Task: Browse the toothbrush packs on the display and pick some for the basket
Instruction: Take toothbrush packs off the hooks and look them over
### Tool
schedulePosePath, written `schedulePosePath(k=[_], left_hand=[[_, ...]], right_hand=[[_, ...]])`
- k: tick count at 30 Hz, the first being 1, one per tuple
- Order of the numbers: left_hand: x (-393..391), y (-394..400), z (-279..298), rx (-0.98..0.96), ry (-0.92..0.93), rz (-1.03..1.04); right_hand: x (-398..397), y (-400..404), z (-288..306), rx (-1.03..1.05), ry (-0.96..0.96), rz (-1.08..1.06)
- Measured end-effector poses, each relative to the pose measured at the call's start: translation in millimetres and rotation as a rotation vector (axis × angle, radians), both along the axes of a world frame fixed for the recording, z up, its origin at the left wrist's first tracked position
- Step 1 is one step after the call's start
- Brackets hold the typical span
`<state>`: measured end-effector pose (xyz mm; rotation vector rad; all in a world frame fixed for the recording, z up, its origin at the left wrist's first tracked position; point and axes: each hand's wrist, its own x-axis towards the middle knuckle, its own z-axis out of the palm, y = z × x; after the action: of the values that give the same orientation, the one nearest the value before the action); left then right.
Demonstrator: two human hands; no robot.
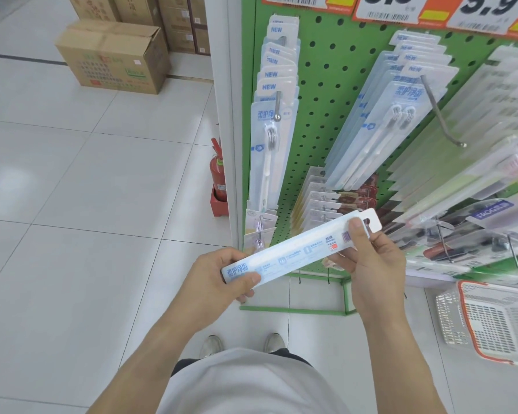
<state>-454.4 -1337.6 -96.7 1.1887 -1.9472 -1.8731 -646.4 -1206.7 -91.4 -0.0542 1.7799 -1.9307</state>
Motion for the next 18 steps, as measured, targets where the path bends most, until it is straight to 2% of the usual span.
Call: schedulePosePath(k=[4, 7, 12, 18], left_hand=[[5.0, -1.2, -1.1, -0.048, -0.054, -0.010], [7.9, -2.4, -5.7, -0.082, -0.094, 0.014], [8.5, 0.4, -11.1, -0.303, -0.232, 0.023], [-0.4, 9.3, -0.3, -0.180, -0.037, 0.010]], right_hand=[[2.4, -0.9, 1.1, -0.016, 0.022, 0.015], [4.8, -0.9, 6.2, -0.031, 0.051, 0.107], [16.1, -4.9, 7.6, -0.083, 0.072, 0.202], [44.0, -14.5, 7.1, -0.116, 0.076, 0.409]])
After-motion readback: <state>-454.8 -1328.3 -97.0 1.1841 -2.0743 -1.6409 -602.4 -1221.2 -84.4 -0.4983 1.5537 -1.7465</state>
